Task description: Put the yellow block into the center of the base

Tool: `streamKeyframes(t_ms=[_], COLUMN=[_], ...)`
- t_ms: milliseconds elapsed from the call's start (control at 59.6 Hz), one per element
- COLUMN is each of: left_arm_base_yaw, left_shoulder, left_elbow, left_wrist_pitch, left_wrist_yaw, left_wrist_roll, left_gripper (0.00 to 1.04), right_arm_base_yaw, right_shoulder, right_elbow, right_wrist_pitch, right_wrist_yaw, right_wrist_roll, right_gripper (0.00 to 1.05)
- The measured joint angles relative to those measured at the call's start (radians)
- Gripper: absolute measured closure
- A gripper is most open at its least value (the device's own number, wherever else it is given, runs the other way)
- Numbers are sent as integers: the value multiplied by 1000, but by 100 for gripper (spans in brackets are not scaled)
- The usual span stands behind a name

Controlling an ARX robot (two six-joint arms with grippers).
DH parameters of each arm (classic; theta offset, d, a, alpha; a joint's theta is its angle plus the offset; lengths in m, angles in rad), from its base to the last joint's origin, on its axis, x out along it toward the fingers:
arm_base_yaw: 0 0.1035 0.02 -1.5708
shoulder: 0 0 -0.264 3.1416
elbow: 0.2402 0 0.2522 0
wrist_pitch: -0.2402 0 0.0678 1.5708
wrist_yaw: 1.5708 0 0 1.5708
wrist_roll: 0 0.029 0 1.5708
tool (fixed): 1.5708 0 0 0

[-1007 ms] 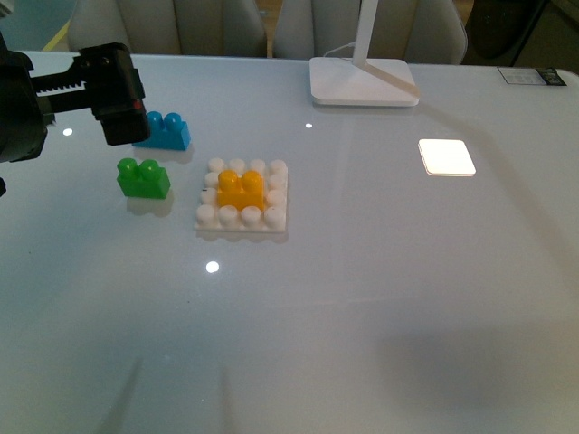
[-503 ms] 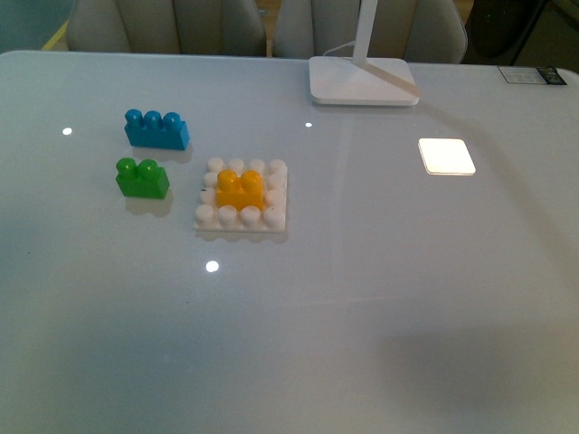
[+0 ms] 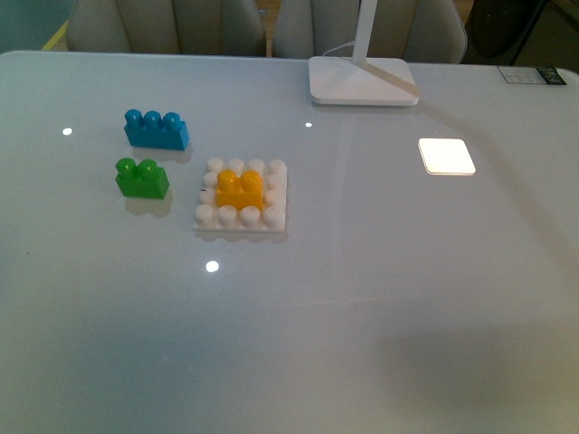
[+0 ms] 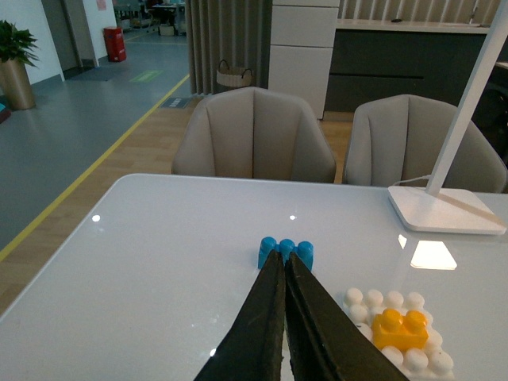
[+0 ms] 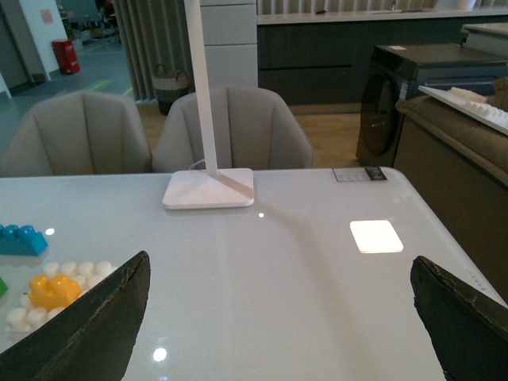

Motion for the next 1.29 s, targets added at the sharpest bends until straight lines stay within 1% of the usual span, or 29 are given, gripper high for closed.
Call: streamKeyframes(t_ms=[420, 604, 1175, 1225, 1292], left_arm_base_yaw=[1, 1, 1, 1, 1], left_shoulder=[-306, -463, -713, -811, -867], left_elbow=[-30, -30, -31, -30, -30], left_wrist_pitch=[-269, -416, -662, -795, -830], left_wrist_yaw=[0, 0, 0, 0, 0], left_wrist_roll=[0, 0, 0, 0, 0], left_gripper=[102, 102, 102, 102, 102], right_arm_base_yaw=[0, 0, 0, 0, 0], right_shoulder=[0, 0, 0, 0, 0], right_elbow=[0, 0, 0, 0, 0], right_wrist_pitch=[0, 0, 0, 0, 0], right_wrist_yaw=[0, 0, 0, 0, 0], right_wrist_roll=[0, 0, 0, 0, 0], right_gripper=[9, 9, 9, 9, 9])
